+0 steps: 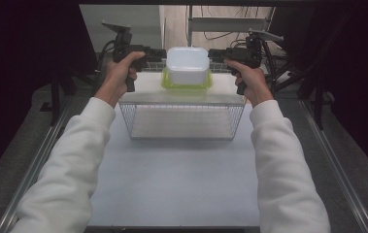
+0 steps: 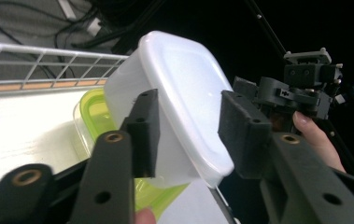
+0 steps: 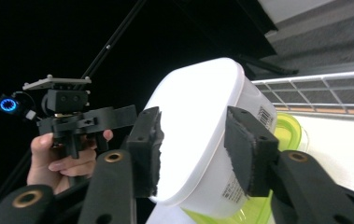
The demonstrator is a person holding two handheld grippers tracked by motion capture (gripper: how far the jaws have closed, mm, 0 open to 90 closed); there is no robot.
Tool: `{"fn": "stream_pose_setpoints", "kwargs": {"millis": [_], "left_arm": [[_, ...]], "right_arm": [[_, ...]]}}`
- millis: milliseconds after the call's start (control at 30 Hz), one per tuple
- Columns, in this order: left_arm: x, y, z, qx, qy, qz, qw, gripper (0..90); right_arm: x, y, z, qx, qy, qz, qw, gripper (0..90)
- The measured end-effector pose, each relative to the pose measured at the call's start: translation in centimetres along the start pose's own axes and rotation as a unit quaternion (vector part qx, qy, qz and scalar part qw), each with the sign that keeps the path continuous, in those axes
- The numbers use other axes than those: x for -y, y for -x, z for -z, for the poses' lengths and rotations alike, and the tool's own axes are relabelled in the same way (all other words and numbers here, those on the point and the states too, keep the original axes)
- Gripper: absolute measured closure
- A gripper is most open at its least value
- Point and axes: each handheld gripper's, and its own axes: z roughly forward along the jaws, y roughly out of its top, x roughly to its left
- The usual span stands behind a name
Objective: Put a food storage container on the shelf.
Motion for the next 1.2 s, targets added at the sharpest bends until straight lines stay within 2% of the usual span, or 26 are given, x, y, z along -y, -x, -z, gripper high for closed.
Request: {"fn": "stream_pose_setpoints", "kwargs": {"millis": [67, 133, 200, 300, 333, 533, 700, 800, 967, 1033, 1200], "left_arm": [[0.3, 0.3, 0.5, 0.004, 0.005, -0.004, 1.0, 51.8], [0.6, 0.5, 0.8, -0.001, 0.005, -0.011, 0.9999, 48.5], [1.0, 0.7, 1.2, 0.001, 0.009, -0.013, 0.9999, 47.0], [1.7, 0.8, 1.8, -0.011, 0.008, -0.024, 0.9996, 44.9], [2.0, 0.9, 2.0, -0.018, 0.007, -0.03, 0.9994, 44.1], [3.1, 1.0, 2.9, -0.027, 0.006, -0.038, 0.9989, 42.0], [4.6, 1.9, 4.3, -0.038, -0.002, -0.071, 0.9967, 41.2], [5.6, 2.2, 4.9, -0.038, 0.0, -0.081, 0.996, 40.7], [7.3, 2.4, 5.4, -0.051, -0.003, -0.098, 0.9939, 37.9], [8.2, 2.7, 5.6, -0.054, -0.007, -0.11, 0.9924, 37.0], [10.3, 3.1, 6.3, -0.071, -0.022, -0.137, 0.9878, 34.5]], "right_arm": [[0.2, -0.6, 0.4, 0.008, 0.0, 0.019, 0.9998, 52.2], [0.4, -1.2, 0.7, 0.017, -0.005, 0.041, 0.999, 50.4], [0.7, -1.7, 1.0, 0.026, -0.011, 0.065, 0.9975, 49.0], [1.3, -2.2, 1.6, 0.032, -0.012, 0.093, 0.9951, 47.3], [1.5, -2.3, 1.7, 0.033, -0.013, 0.096, 0.9947, 46.8], [2.2, -2.3, 2.5, 0.033, -0.015, 0.112, 0.993, 45.3], [3.3, -2.9, 3.3, 0.023, -0.018, 0.127, 0.9915, 41.6], [4.2, -3.2, 3.9, 0.026, -0.024, 0.144, 0.9889, 39.6], [5.9, -3.1, 4.8, 0.054, -0.034, 0.171, 0.9832, 33.4], [6.5, -2.9, 5.1, 0.063, -0.037, 0.177, 0.9815, 32.2], [8.2, -2.9, 5.9, 0.084, -0.054, 0.204, 0.9739, 30.4]]}}
